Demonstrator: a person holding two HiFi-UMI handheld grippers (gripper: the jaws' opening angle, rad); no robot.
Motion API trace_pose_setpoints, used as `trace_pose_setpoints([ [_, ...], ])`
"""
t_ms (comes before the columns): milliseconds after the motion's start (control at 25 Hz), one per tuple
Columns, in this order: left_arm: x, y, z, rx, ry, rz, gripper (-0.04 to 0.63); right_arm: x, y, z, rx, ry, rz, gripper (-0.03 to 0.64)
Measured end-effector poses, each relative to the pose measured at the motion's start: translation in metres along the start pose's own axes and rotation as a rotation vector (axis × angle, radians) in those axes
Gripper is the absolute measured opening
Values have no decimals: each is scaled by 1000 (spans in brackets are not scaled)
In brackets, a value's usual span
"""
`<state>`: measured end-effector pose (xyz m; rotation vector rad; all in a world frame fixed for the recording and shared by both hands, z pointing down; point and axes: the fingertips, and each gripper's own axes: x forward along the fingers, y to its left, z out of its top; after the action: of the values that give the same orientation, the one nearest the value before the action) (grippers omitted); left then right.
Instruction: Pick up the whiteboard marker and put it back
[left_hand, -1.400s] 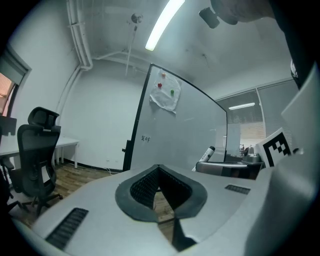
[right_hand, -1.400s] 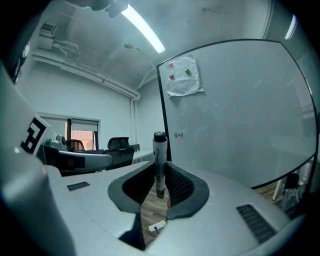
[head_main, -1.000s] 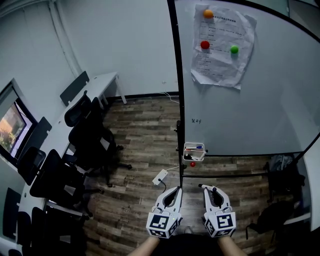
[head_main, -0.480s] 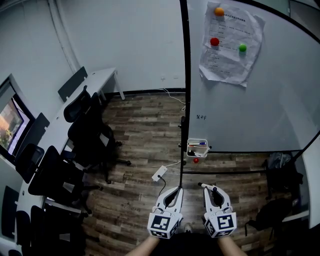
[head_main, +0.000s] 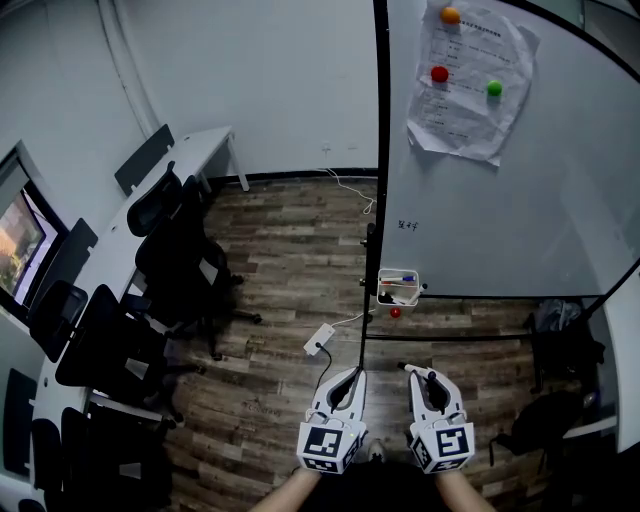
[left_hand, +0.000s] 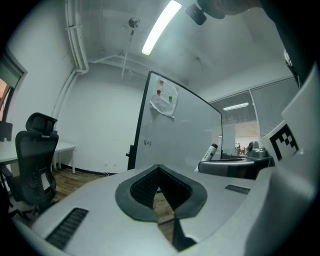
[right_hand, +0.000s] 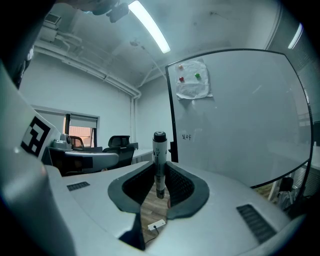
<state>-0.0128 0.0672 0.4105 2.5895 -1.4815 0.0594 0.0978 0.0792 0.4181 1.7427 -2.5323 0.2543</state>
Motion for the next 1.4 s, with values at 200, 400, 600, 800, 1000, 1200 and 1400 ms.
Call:
trace_pose_setpoints([
  [200,2,0,-15,10,72,-7,6,-2,2,-3,4,6,-8,75],
  [400,0,2,-22,-29,114,4,7,-1,7,-4,5,6,-8,75],
  [600,-4,2,-22,-6,108,-17,6,-2,9,-4,6,3,-11,75],
  [800,-14,9,-16,3,70,-2,6,-3,13,-3,3,-3,-21,75],
  [1000,-22,12,-15,8,60,-13,6,-5,20,-5,1,1,-27,75],
  [1200,-29,10,-18,25,64,-44,7,-9,29,-4,-8,2,-33,75],
  [1400,-37,11,-18,18,62,-67,6,-15,38,-3,-10,11,-52,75],
])
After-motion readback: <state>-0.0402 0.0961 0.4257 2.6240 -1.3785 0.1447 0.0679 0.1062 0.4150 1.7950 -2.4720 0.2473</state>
